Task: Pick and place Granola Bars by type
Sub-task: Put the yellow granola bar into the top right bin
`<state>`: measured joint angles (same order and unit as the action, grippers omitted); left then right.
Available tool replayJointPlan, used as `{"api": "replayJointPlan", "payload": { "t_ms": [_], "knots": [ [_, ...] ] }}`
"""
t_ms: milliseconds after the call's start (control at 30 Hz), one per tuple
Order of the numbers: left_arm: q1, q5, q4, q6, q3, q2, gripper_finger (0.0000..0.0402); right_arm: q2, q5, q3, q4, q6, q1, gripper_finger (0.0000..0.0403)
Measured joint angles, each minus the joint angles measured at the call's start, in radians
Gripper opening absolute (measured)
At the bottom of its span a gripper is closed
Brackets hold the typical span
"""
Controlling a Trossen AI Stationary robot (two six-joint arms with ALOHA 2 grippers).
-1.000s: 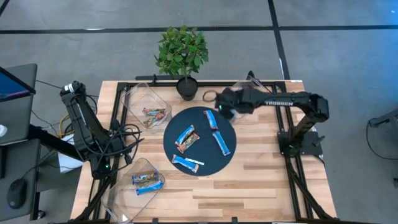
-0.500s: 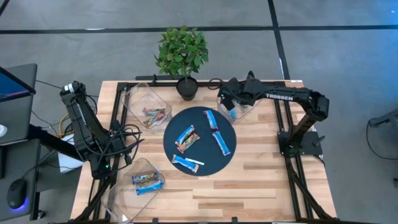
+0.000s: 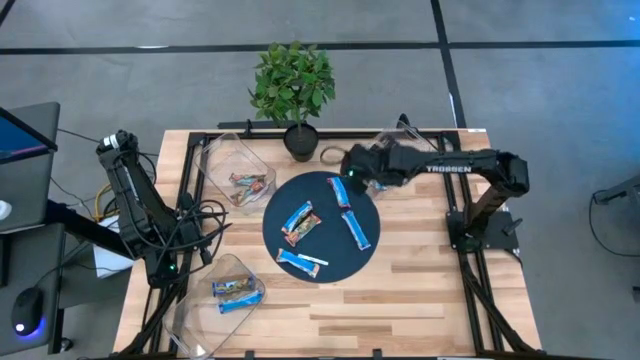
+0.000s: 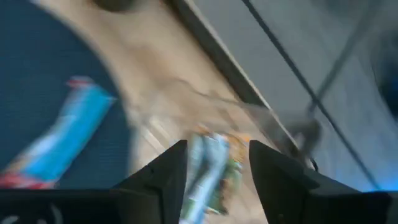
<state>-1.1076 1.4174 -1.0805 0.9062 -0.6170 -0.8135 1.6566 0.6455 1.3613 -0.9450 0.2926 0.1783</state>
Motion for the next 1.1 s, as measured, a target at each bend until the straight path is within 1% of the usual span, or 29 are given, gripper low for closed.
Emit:
{"api": "replayJointPlan", "payload": {
  "t_ms": [67,233,300,367,400,467,533,667,833,900,933,1000,1100],
  "knots": [
    [0.0,0.0,0.0,0.0,0.0,0.0,0.0125,0.0,-0.034,0.0,0.048,-0.07,-0.06,0.0168],
    [0.0,0.0,0.0,0.0,0.0,0.0,0.0125,0.013,-0.178,0.0,0.207,-0.228,-0.202,0.0164],
    [0.0,0.0,0.003,0.0,0.0,0.0,0.0126,0.035,-0.203,-0.001,0.271,-0.284,-0.255,0.016],
    [0.0,0.0,0.003,0.0,0.0,0.0,0.0126,0.052,-0.203,-0.003,0.313,-0.345,-0.296,0.0156],
    [0.0,0.0,0.004,0.0,0.0,0.0,0.0125,0.067,-0.203,0.004,0.371,-0.375,-0.314,0.0154],
    [0.0,0.0,0.006,0.0,0.0,-0.002,0.0125,0.1,-0.204,0.0,0.399,-0.419,-0.335,0.0149],
    [0.0,0.0,0.008,0.0,0.0,-0.006,0.0126,0.15,-0.213,-0.001,0.468,-0.448,-0.341,0.0143],
    [0.0,0.0,0.011,-0.002,0.0,-0.022,0.0126,0.221,-0.274,-0.001,0.521,-0.508,-0.32,0.0133],
    [0.0,0.021,0.01,-0.003,-0.001,-0.038,0.0125,0.299,-0.463,-0.001,0.638,-0.596,-0.271,0.0123],
    [0.0,0.028,0.01,-0.004,-0.001,-0.038,0.0125,0.318,-0.515,0.0,0.675,-0.615,-0.254,0.0121],
    [0.0,0.028,0.01,-0.005,-0.001,-0.039,0.0125,0.329,-0.525,0.003,0.696,-0.616,-0.246,0.0121],
    [0.0,0.028,0.01,-0.005,-0.001,-0.039,0.0125,0.332,-0.528,-0.002,0.672,-0.616,-0.232,0.0121],
    [0.0,0.027,0.01,-0.005,-0.001,-0.04,0.0125,0.328,-0.532,0.001,0.684,-0.607,-0.217,0.0121]
  ]
}}
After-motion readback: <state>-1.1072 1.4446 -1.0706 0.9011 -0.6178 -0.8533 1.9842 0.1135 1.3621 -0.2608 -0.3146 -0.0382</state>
